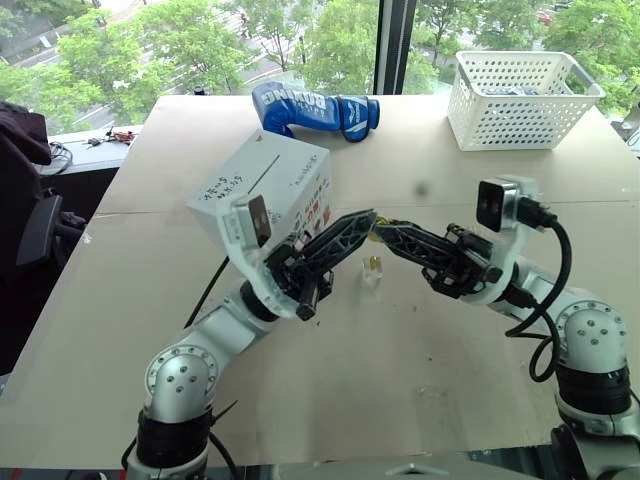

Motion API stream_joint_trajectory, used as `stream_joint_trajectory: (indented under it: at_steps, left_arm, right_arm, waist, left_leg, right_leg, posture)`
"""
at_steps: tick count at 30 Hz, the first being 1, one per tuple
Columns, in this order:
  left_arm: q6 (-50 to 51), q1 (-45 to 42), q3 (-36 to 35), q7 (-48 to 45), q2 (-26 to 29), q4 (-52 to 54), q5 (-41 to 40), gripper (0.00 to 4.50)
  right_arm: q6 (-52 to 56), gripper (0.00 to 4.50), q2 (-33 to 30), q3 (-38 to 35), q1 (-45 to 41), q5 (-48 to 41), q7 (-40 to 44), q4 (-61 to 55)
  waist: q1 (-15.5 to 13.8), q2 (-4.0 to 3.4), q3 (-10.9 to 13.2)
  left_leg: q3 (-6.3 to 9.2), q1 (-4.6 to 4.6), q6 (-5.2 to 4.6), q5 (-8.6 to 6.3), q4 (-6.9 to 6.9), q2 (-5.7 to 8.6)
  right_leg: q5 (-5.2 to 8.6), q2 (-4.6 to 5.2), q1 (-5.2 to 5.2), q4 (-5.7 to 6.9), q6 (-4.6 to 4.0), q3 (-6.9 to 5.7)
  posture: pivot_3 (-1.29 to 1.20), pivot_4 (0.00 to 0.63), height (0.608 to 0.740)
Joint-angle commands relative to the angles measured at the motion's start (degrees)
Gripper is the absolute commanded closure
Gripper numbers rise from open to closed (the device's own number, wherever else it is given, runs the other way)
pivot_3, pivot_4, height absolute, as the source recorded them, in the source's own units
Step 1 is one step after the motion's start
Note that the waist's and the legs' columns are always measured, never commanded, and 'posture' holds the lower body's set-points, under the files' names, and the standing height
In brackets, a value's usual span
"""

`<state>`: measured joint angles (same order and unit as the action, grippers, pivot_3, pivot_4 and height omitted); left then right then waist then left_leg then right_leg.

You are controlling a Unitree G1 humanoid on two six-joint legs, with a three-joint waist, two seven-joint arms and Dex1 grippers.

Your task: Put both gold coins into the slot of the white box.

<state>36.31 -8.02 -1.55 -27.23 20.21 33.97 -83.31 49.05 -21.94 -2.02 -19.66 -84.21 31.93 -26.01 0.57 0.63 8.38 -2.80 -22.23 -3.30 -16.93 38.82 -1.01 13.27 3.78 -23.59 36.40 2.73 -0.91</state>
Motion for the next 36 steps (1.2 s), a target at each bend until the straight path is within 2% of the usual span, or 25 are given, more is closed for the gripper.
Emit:
stream_joint_trajectory:
  at_steps: [1,8,17,35,36]
  left_arm:
    - [1.7,0.4,2.0,-0.1,0.3,0.9,-0.1,4.30]
    - [-0.1,-0.6,-0.1,0.8,-1.4,0.3,-2.5,4.30]
    - [0.3,-1.5,0.4,1.5,-1.8,-0.5,-1.9,4.30]
    - [1.9,-2.3,2.8,2.3,-3.1,-2.2,2.8,4.30]
    - [1.8,-2.3,2.8,2.3,-3.1,-2.3,2.8,4.50]
  right_arm:
    - [-0.9,4.50,0.9,0.4,-1.5,-0.4,0.1,-1.9]
    - [-0.2,4.50,0.6,0.5,-1.2,-0.5,0.5,-2.1]
    - [0.5,4.50,0.2,1.2,-1.4,-1.6,0.7,-3.1]
    - [1.4,4.50,-0.7,1.8,-4.0,-2.1,1.2,-2.6]
    - [1.4,3.91,-0.6,1.8,-4.0,-2.1,1.2,-2.6]
  waist:
    - [0.0,0.00,0.0]
    - [0.0,0.00,0.0]
    - [0.0,0.00,0.0]
    - [0.0,0.00,0.0]
    - [0.0,0.00,0.0]
  left_leg:
    - [0.00,0.00,0.00,0.00,0.00,0.00]
    - [0.00,-0.01,0.00,0.00,0.00,0.00]
    - [0.00,-0.01,0.00,0.00,0.00,0.00]
    - [0.02,-0.03,0.00,0.00,0.00,0.01]
    - [0.02,-0.03,0.00,0.00,0.00,0.01]
  right_leg:
    - [0.00,0.00,0.00,0.00,0.00,0.00]
    - [0.00,0.00,0.00,-0.01,0.00,0.00]
    - [0.00,0.00,0.00,-0.01,0.00,-0.01]
    - [0.00,-0.01,0.00,-0.03,0.01,-0.02]
    - [0.00,-0.01,0.00,-0.03,0.01,-0.03]
  posture:
    - [0.00,0.150,0.740]
    - [0.00,0.150,0.740]
    - [0.00,0.150,0.740]
    - [0.00,0.150,0.740]
    - [0.00,0.150,0.740]
